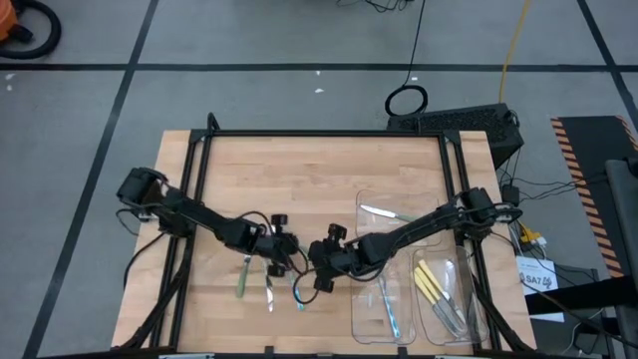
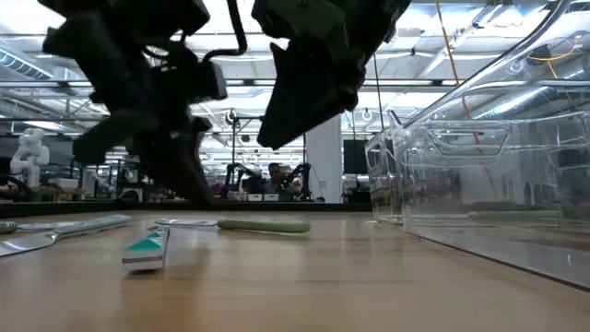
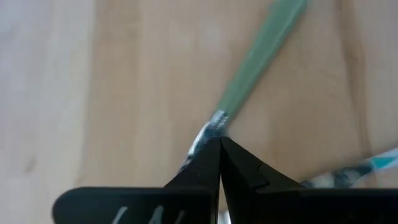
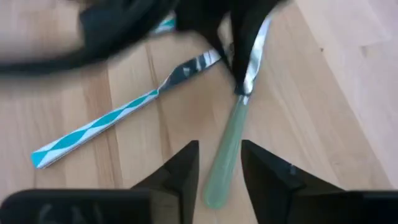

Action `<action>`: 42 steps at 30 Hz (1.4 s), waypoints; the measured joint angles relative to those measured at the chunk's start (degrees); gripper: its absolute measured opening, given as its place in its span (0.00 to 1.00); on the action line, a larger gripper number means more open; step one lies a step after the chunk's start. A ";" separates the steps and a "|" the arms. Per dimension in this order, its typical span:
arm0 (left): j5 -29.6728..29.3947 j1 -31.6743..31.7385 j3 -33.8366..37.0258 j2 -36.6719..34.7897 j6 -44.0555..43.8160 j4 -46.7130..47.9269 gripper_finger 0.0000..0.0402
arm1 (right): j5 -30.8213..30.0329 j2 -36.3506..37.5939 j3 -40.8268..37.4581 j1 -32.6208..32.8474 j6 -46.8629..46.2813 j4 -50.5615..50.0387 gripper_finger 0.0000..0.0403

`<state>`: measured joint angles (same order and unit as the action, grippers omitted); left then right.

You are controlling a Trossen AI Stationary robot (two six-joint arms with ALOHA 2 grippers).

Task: Sort silverware by color (type)
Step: Put the green knife into the top transparent bin

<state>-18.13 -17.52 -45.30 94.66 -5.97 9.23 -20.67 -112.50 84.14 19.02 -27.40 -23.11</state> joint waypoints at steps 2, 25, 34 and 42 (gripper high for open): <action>-0.02 0.02 -0.18 -2.43 -2.03 4.29 0.04 | -0.01 -0.61 -0.02 -0.18 0.13 -0.71 0.33; 0.13 4.18 -0.08 -13.34 -0.36 15.20 0.04 | 9.09 -9.08 0.24 -5.42 1.02 -1.19 0.51; 0.26 4.17 -0.07 -13.34 -3.65 14.75 0.05 | 9.97 -8.93 0.24 -5.45 1.54 -2.93 0.16; 0.26 4.15 -0.09 -11.97 -5.08 14.92 0.17 | 9.99 -8.30 0.17 -5.54 3.06 -3.52 0.02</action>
<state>-17.87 -13.37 -45.39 82.69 -11.05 24.15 -10.68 -120.79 84.31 13.48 -24.34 -26.63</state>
